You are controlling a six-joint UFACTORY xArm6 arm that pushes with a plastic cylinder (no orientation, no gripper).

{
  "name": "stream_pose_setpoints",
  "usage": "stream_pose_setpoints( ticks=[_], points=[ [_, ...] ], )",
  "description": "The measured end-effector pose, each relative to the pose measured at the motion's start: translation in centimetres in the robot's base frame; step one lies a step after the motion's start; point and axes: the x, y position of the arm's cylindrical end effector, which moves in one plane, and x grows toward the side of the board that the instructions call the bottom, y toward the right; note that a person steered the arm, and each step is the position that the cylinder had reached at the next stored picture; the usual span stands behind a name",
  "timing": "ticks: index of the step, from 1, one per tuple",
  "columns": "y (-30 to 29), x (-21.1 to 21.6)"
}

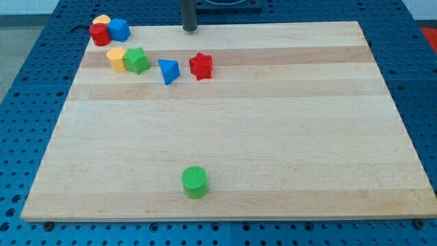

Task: Point your arm towards the blue cube

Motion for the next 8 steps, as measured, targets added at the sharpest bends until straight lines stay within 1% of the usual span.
stream_pose_setpoints(
  ticks=[8],
  points=[
    [-1.8, -0.2]
  ],
)
